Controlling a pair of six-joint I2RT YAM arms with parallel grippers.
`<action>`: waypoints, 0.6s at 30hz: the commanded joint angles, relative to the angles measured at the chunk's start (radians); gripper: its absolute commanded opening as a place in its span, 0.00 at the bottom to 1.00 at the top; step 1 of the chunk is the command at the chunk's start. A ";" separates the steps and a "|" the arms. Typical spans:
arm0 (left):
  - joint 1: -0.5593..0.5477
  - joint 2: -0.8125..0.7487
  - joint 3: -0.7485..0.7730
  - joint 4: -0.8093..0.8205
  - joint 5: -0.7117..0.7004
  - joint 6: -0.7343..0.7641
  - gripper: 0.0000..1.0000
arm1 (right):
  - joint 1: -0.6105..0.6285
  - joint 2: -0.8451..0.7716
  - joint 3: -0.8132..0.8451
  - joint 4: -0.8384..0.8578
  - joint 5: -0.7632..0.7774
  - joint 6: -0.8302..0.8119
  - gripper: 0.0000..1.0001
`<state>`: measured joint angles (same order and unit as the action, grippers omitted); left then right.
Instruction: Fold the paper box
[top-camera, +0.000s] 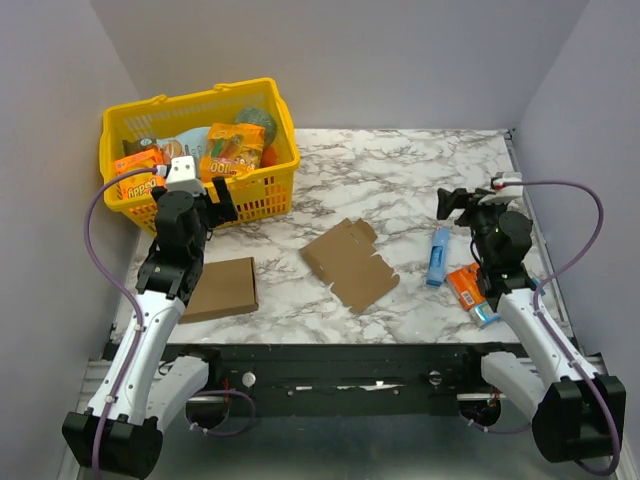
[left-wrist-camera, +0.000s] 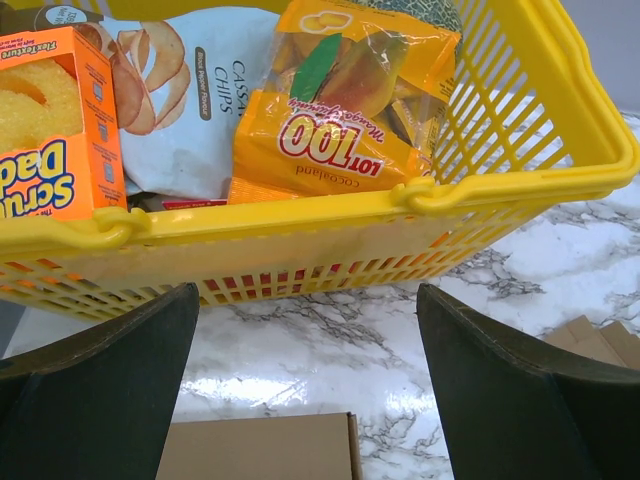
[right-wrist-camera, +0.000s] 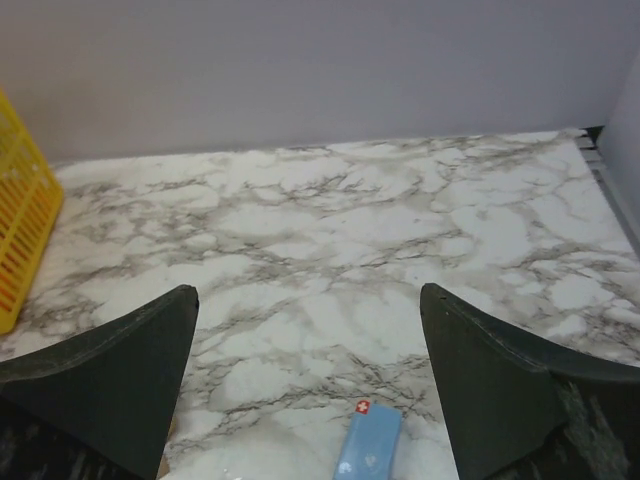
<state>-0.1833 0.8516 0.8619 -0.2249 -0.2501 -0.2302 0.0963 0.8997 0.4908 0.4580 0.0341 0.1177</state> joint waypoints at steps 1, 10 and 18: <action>0.002 -0.013 0.025 0.012 -0.023 -0.020 0.99 | -0.003 0.108 0.161 -0.206 -0.250 -0.021 0.98; 0.004 -0.010 -0.008 0.022 0.021 -0.032 0.99 | 0.172 0.601 0.583 -0.684 -0.312 -0.101 0.90; 0.004 -0.002 -0.023 0.036 0.092 -0.037 0.99 | 0.212 0.967 0.922 -0.837 -0.375 -0.058 0.83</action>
<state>-0.1833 0.8513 0.8539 -0.2184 -0.2188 -0.2562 0.3126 1.7569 1.2991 -0.2310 -0.2787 0.0429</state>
